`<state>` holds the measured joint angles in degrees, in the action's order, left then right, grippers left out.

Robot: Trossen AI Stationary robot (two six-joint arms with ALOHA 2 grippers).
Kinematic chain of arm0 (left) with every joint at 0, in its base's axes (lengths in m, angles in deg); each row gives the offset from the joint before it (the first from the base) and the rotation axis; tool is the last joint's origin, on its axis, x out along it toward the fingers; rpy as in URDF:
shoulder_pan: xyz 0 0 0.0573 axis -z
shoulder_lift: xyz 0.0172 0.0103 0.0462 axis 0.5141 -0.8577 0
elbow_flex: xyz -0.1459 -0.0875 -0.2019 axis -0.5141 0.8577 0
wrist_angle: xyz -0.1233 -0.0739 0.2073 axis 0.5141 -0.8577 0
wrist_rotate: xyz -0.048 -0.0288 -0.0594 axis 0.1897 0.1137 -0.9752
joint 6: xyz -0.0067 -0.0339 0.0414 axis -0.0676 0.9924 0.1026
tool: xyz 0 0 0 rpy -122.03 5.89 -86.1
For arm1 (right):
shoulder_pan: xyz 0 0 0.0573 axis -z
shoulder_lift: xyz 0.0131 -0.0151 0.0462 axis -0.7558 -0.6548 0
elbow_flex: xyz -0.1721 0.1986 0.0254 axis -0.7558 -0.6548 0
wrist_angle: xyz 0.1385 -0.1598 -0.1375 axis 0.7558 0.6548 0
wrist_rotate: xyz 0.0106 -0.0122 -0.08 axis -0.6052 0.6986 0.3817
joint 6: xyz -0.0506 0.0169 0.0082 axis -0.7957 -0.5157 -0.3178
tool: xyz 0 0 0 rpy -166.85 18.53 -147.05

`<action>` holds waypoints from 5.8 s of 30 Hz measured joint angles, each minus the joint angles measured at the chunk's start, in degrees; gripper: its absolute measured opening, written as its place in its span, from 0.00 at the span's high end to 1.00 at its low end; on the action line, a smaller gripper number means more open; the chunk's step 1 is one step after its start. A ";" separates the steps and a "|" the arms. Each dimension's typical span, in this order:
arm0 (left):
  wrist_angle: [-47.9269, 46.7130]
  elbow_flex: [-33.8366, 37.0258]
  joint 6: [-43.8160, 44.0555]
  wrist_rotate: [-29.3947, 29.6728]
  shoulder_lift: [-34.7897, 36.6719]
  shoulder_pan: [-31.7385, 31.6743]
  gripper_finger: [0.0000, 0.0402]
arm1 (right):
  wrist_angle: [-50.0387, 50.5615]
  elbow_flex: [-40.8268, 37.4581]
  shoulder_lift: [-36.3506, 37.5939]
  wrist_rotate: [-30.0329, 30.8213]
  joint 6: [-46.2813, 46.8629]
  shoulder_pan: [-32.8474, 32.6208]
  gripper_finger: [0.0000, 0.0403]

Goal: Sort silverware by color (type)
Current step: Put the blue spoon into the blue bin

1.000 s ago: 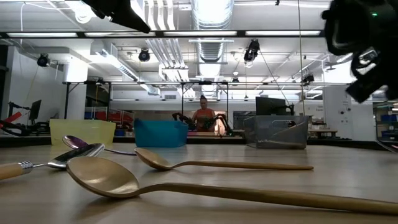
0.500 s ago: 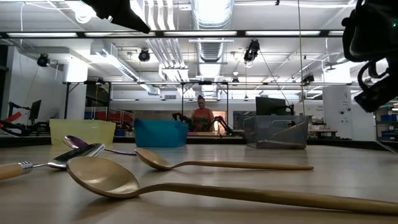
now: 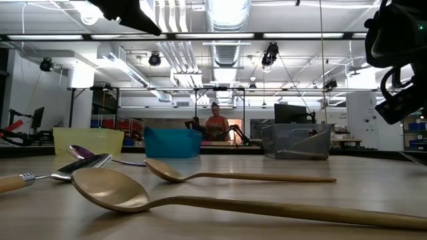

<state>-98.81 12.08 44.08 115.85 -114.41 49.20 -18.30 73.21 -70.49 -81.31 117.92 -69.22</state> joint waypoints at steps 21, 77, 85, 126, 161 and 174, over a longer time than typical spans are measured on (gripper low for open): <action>4.80 0.00 0.46 -0.02 0.00 0.00 0.91 | -26.94 4.15 12.60 26.95 -12.10 2.28 0.97; 38.84 0.02 1.47 -2.19 -23.17 -4.46 0.98 | -120.29 10.05 -16.19 41.46 -60.38 12.28 0.97; 38.62 0.02 2.25 -5.21 -22.88 -4.52 1.00 | -119.72 10.05 -16.27 41.45 -59.92 12.26 0.97; 42.00 20.65 17.99 -34.56 5.77 -4.59 1.00 | -101.87 9.97 -3.07 25.87 -63.03 12.49 0.53; 39.86 17.97 11.61 -28.43 2.80 -4.66 0.83 | -81.26 20.95 -3.18 32.04 -65.56 14.14 0.98; 43.02 17.99 1.46 -16.90 1.00 -5.01 0.56 | -66.02 24.26 -4.40 53.58 -52.86 14.16 0.98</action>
<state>-55.78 30.06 45.54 98.95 -113.41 44.19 -84.32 97.47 -74.89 -27.73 65.06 -55.06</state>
